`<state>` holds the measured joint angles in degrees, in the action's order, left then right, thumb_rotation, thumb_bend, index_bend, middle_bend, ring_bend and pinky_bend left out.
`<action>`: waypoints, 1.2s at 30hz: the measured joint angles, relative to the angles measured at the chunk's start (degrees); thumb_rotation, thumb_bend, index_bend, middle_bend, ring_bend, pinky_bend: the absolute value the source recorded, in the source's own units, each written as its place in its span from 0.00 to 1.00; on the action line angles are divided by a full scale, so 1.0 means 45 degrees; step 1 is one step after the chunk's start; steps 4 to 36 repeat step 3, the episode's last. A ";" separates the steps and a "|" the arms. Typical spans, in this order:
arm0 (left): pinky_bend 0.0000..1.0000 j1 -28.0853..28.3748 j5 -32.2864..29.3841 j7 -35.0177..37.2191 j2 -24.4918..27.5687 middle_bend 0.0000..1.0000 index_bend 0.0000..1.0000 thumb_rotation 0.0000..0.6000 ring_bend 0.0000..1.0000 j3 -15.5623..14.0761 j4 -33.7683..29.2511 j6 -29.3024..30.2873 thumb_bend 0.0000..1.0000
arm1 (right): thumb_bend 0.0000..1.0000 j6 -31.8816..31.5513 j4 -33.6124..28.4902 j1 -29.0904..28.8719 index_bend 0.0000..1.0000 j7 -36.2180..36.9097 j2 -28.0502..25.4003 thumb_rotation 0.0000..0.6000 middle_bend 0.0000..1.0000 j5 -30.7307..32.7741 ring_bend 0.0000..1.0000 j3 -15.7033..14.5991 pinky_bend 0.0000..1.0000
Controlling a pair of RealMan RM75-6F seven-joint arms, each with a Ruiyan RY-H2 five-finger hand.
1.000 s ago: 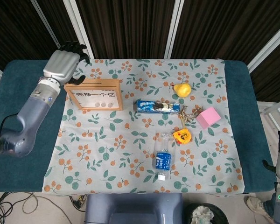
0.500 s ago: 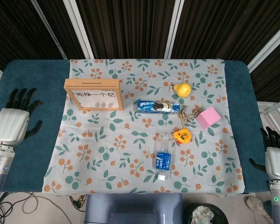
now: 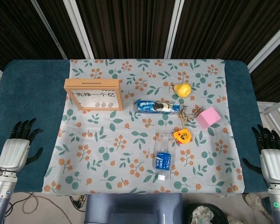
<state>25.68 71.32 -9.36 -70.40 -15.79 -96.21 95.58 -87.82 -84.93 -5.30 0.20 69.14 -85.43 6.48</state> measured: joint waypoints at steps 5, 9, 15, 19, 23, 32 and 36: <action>0.00 -0.0197 0.0205 0.0025 -0.0134 0.00 0.26 1.00 0.00 0.0348 0.0239 -0.0222 0.31 | 0.24 -0.0158 -0.0101 0.0047 0.00 0.0018 -0.0067 1.00 0.00 -0.0082 0.00 -0.0006 0.00; 0.00 -0.0197 0.0205 0.0025 -0.0134 0.00 0.26 1.00 0.00 0.0348 0.0239 -0.0222 0.31 | 0.24 -0.0158 -0.0101 0.0047 0.00 0.0018 -0.0067 1.00 0.00 -0.0082 0.00 -0.0006 0.00; 0.00 -0.0197 0.0205 0.0025 -0.0134 0.00 0.26 1.00 0.00 0.0348 0.0239 -0.0222 0.31 | 0.24 -0.0158 -0.0101 0.0047 0.00 0.0018 -0.0067 1.00 0.00 -0.0082 0.00 -0.0006 0.00; 0.00 -0.0197 0.0205 0.0025 -0.0134 0.00 0.26 1.00 0.00 0.0348 0.0239 -0.0222 0.31 | 0.24 -0.0158 -0.0101 0.0047 0.00 0.0018 -0.0067 1.00 0.00 -0.0082 0.00 -0.0006 0.00; 0.00 -0.0197 0.0205 0.0025 -0.0134 0.00 0.26 1.00 0.00 0.0348 0.0239 -0.0222 0.31 | 0.24 -0.0158 -0.0101 0.0047 0.00 0.0018 -0.0067 1.00 0.00 -0.0082 0.00 -0.0006 0.00; 0.00 -0.0197 0.0205 0.0025 -0.0134 0.00 0.26 1.00 0.00 0.0348 0.0239 -0.0222 0.31 | 0.24 -0.0158 -0.0101 0.0047 0.00 0.0018 -0.0067 1.00 0.00 -0.0082 0.00 -0.0006 0.00; 0.00 -0.0197 0.0205 0.0025 -0.0134 0.00 0.26 1.00 0.00 0.0348 0.0239 -0.0222 0.31 | 0.24 -0.0158 -0.0101 0.0047 0.00 0.0018 -0.0067 1.00 0.00 -0.0082 0.00 -0.0006 0.00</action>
